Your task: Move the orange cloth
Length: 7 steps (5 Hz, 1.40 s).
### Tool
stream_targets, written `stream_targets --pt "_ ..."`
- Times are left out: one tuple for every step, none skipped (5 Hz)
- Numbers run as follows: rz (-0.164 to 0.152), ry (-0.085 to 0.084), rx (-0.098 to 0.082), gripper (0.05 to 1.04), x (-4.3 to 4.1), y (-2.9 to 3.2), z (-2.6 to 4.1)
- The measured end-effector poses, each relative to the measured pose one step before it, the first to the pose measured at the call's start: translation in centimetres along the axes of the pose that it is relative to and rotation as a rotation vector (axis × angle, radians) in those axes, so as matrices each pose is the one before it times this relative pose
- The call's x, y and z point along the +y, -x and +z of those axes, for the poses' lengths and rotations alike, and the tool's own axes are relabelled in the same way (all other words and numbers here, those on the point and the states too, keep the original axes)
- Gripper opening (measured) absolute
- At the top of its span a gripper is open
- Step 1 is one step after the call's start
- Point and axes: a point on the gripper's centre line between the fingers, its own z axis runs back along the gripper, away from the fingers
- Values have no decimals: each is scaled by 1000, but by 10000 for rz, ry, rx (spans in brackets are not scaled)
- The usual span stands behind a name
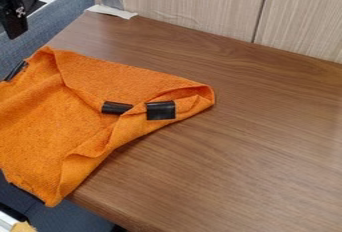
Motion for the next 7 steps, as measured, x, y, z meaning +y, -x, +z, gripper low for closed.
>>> stream_targets --pt "-26 250 136 1000 -372 120 -813" --pt "-992 597 14 1000 -2748 636 -365" --pt "-1687 294 -332 999 -3887 396 593" --pt "-2214 247 -72 1000 -4541 -361 -374" --pt "-1406 241 172 1000 -2513 -543 -978" --pt "-1006 122 468 1000 -1235 -97 -1715" --pt "-361 115 464 1000 -294 544 -1923"
